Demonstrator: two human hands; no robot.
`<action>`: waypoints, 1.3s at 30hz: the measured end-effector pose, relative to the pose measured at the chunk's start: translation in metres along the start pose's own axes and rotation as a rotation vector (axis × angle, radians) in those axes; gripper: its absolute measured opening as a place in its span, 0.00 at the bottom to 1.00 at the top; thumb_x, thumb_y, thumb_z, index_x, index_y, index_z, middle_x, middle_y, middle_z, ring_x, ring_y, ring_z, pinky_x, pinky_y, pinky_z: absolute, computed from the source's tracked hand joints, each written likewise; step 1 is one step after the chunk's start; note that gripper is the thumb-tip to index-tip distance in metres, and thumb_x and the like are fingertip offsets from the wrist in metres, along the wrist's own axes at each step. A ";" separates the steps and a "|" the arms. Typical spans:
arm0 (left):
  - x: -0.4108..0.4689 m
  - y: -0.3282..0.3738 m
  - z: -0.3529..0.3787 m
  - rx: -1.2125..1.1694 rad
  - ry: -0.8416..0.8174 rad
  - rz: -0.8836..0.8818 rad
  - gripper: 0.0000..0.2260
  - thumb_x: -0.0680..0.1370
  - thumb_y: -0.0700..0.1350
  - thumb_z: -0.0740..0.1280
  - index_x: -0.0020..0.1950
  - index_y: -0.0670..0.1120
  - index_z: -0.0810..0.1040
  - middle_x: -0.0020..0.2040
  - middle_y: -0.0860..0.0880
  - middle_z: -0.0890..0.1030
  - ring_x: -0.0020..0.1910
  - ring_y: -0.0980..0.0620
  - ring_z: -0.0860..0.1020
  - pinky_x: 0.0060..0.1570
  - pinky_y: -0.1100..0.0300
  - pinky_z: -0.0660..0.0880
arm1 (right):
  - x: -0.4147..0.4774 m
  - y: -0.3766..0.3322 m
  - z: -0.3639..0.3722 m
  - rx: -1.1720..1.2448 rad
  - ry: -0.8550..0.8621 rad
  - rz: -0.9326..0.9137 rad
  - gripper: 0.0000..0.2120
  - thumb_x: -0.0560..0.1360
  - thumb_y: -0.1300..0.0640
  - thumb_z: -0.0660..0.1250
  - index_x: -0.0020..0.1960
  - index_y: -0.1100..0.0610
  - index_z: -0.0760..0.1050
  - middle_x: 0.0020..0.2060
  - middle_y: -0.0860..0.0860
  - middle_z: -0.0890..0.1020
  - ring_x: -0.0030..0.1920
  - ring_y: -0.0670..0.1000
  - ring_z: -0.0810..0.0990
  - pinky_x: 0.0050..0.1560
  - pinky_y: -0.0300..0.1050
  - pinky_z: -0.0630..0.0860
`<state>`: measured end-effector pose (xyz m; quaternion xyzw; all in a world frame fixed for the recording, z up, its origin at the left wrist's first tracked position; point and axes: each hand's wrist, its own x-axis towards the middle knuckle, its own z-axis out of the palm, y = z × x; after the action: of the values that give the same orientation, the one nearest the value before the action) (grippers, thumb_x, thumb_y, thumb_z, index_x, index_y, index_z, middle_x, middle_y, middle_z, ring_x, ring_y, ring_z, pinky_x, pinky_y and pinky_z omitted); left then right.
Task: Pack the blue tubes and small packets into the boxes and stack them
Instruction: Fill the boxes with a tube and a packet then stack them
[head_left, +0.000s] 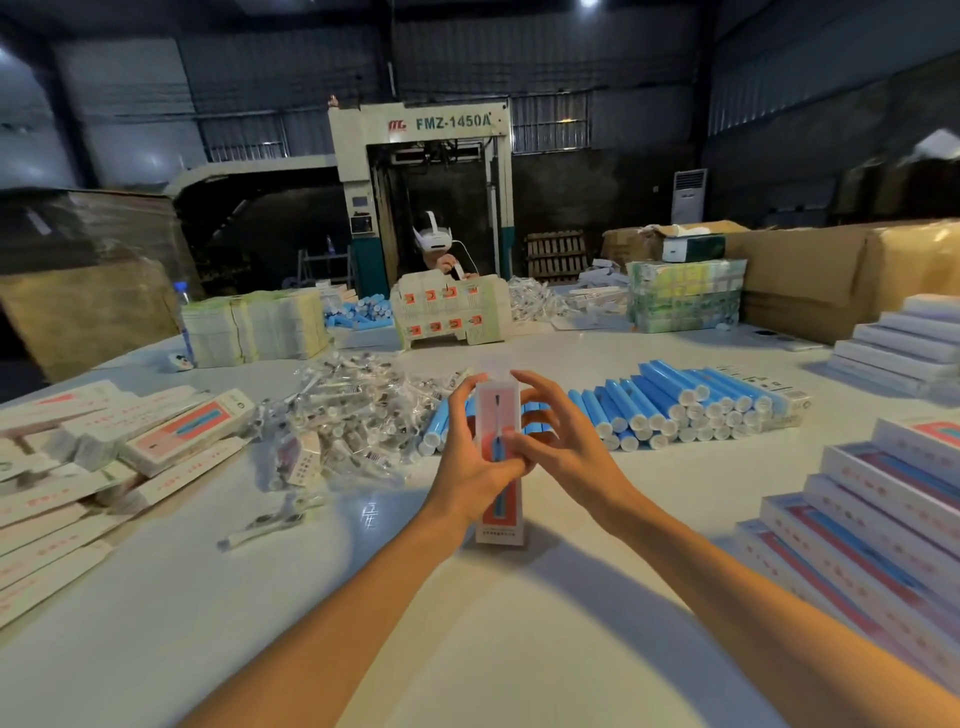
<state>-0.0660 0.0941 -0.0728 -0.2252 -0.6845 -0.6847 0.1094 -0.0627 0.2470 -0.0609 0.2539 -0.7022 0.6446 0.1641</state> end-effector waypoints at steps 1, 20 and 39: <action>0.000 -0.001 0.000 -0.003 0.005 0.005 0.43 0.73 0.31 0.77 0.76 0.66 0.64 0.63 0.48 0.83 0.56 0.51 0.86 0.49 0.60 0.83 | 0.000 0.000 -0.001 -0.013 -0.009 -0.005 0.28 0.80 0.62 0.72 0.75 0.44 0.70 0.60 0.51 0.78 0.60 0.51 0.81 0.57 0.56 0.84; -0.004 -0.003 0.002 0.199 0.016 0.091 0.45 0.70 0.35 0.80 0.70 0.69 0.58 0.53 0.46 0.83 0.42 0.50 0.86 0.42 0.64 0.80 | 0.024 -0.026 -0.007 -0.208 0.115 -0.123 0.06 0.84 0.57 0.65 0.60 0.59 0.75 0.50 0.48 0.85 0.51 0.50 0.86 0.54 0.52 0.84; -0.005 0.001 -0.001 0.229 -0.018 0.022 0.46 0.66 0.43 0.78 0.73 0.68 0.55 0.56 0.51 0.81 0.47 0.48 0.84 0.48 0.46 0.86 | 0.040 -0.044 -0.016 -0.308 -0.091 -0.059 0.07 0.81 0.51 0.67 0.55 0.53 0.81 0.53 0.48 0.87 0.55 0.49 0.86 0.53 0.47 0.84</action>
<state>-0.0608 0.0924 -0.0743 -0.2248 -0.7565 -0.5989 0.1359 -0.0720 0.2555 -0.0012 0.2751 -0.7917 0.5121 0.1880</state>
